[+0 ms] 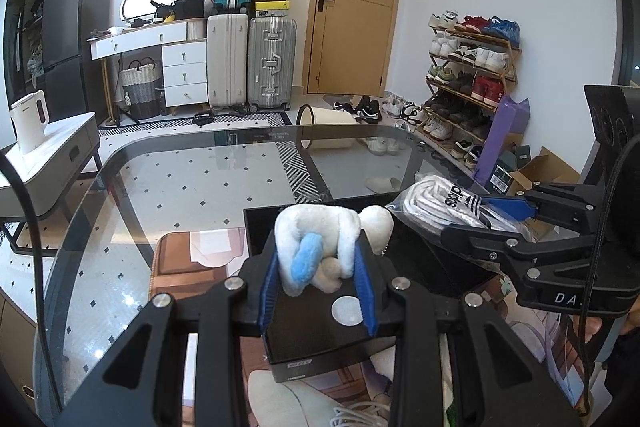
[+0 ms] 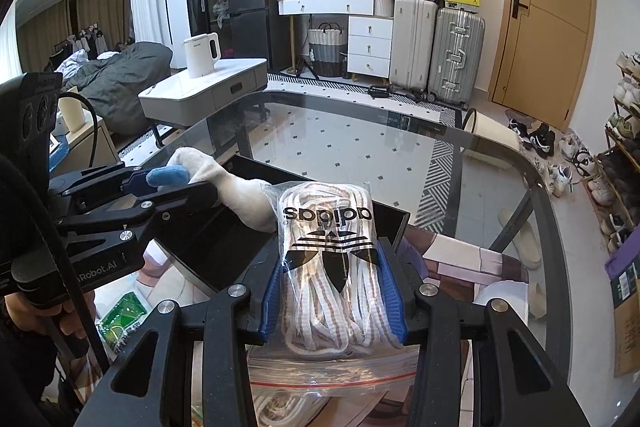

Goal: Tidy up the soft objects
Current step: 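Carry the plush toy and adidas rope bag over the black box with both tools, then lower the plush toy into the black box and open the left tool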

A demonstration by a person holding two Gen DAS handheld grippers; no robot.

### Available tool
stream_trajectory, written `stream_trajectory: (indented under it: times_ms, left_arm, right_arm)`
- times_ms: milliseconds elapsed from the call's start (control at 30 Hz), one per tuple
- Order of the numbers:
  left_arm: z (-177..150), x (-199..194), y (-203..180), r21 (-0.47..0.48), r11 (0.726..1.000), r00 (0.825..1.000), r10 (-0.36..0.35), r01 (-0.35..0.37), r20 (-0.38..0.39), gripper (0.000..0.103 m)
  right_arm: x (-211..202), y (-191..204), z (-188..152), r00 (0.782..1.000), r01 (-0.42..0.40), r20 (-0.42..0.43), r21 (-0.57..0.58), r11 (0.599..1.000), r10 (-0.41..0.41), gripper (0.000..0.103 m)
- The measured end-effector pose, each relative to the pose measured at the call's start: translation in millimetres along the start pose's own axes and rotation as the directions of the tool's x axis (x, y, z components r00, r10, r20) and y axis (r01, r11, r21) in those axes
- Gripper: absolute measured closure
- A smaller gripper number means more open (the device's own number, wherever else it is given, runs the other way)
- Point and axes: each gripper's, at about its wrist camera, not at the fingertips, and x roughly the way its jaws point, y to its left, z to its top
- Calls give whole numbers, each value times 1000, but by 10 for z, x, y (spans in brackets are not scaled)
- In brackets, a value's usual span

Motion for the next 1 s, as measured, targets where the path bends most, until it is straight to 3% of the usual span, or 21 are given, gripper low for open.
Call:
stream_trajectory:
  times_ms: [1000]
  left_arm:
    - [-91, 287, -159, 81, 997, 996, 0, 7, -92, 70]
  right_arm:
    - [451, 109, 164, 997, -14, -83, -158, 987, 0, 60]
